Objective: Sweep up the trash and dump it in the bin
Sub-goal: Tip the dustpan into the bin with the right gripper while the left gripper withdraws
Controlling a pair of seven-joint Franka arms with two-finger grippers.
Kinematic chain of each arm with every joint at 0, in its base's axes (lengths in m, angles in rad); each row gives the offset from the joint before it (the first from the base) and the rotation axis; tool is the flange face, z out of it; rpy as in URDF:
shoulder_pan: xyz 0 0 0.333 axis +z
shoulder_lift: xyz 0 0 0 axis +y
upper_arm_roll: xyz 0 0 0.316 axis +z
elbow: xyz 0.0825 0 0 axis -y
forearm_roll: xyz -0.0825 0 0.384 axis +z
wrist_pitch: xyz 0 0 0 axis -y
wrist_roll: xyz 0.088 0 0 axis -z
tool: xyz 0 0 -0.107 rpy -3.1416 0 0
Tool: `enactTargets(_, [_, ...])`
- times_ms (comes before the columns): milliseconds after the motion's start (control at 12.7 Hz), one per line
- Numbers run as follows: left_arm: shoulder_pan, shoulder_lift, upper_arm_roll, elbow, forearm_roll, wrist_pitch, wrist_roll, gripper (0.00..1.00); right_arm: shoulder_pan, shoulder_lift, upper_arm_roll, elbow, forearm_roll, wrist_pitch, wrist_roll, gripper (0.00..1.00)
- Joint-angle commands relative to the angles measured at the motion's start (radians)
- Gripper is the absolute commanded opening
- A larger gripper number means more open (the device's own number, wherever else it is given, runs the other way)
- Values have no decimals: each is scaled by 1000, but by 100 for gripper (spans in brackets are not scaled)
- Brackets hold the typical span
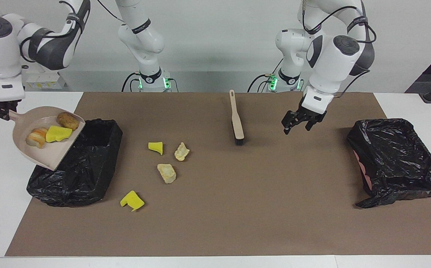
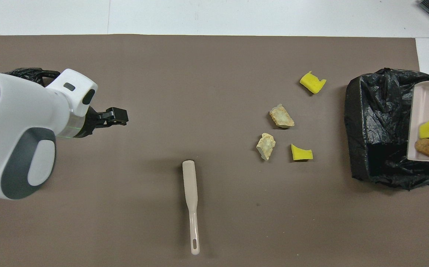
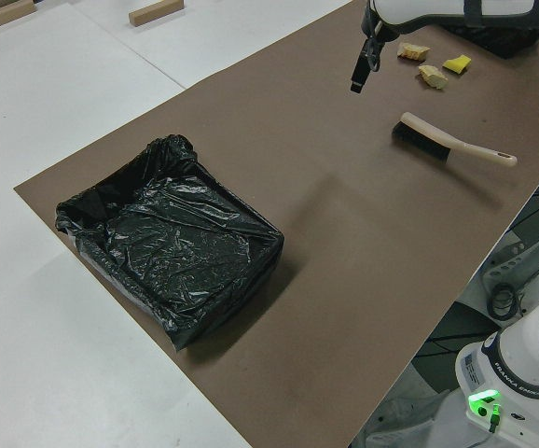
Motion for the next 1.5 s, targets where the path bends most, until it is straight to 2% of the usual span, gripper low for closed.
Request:
enactTargets(0, [92,64,-14,146,11,-141,208,100,41,-17,3,-34,-75,11,135,0])
enactTargets(157, [120,75,-12,223,15,-264,282,100,83,-12,1,-32,-110,8,195,0])
enactTargets(394, [137,67,-8,342,55,-453,355,100,86,14,3,-25,-141,6,286,0])
enactTargets(551, [146,26,-9,338,49,-458,359,100,92,15,6,-8,-155,-11,292,0])
enactTargets(787, [148,24,0,335,55,-449,349,100,161,29,6,38,-254,-97,288,0])
enactTargets(945, [151,24,0,335,55,-447,347,100,176,29,6,37,-334,-97,263,0])
enactTargets(1339, [140,30,6,337,55,-447,349,100,172,45,8,47,-388,-31,220,0])
enactTargets(1417, [113,23,55,329,63,-468,347,100,170,51,8,61,-388,-31,214,0])
